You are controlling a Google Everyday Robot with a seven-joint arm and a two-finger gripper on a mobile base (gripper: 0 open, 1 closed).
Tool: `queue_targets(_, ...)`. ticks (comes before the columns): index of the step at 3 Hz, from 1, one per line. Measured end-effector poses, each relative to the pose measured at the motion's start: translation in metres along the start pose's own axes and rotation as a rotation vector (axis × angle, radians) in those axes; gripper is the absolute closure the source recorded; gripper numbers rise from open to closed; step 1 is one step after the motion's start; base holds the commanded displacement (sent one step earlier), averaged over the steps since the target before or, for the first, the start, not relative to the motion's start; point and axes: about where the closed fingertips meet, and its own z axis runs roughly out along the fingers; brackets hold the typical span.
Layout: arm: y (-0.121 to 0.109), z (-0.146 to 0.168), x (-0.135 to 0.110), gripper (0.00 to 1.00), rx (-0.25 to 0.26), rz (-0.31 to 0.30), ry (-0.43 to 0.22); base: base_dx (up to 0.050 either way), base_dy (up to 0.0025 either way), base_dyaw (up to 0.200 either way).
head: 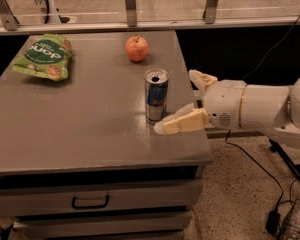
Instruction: Pick redbull can
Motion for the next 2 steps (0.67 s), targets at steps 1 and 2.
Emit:
queue_targets(1, 0.004, 0.024, -0.007, 0.00, -0.023, 0.002, -0.044, 0.000, 0.00000, 0.000)
queue_targets(2, 0.013, 0.045, -0.013, 0.00, -0.057, 0.012, -0.101, 0.000, 0.00000, 0.000)
